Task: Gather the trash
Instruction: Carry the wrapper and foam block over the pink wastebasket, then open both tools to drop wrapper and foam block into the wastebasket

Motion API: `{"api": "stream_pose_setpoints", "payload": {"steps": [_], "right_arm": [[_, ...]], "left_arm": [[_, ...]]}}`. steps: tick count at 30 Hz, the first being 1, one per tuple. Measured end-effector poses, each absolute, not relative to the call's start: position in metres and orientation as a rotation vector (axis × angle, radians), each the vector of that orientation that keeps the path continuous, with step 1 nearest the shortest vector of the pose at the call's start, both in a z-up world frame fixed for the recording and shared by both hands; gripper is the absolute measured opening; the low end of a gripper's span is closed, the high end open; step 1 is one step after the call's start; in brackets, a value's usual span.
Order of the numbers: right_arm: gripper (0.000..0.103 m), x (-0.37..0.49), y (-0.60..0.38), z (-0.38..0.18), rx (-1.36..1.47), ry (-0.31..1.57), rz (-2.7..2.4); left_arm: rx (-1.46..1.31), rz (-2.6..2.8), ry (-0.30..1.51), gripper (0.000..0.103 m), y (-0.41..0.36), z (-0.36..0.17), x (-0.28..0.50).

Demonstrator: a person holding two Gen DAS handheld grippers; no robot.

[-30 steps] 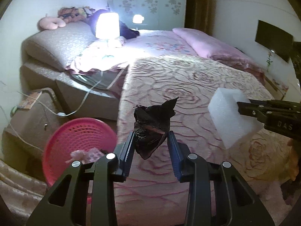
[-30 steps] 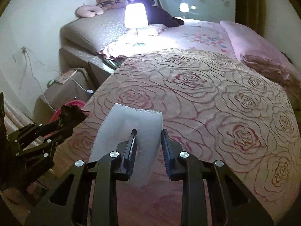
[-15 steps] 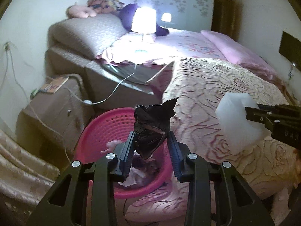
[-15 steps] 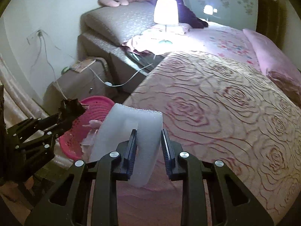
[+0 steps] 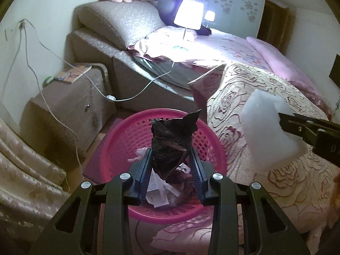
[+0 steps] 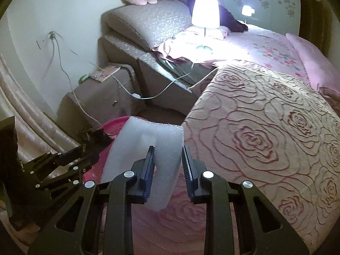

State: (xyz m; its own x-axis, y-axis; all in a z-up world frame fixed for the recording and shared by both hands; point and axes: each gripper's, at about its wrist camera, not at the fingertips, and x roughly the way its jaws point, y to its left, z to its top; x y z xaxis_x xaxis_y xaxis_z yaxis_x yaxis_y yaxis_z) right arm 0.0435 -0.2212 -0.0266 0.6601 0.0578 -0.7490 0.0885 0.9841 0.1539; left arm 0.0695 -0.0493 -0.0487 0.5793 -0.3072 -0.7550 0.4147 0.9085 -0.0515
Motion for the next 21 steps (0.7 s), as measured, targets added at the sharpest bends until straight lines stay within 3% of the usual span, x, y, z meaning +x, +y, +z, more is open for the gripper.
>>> {"api": "stream_pose_setpoints", "payload": {"steps": [21], "right_arm": [[0.026, 0.081, -0.198, -0.045, 0.161, 0.888, 0.033]], "left_arm": [[0.116, -0.371, 0.891, 0.034, -0.039, -0.077, 0.096]]}}
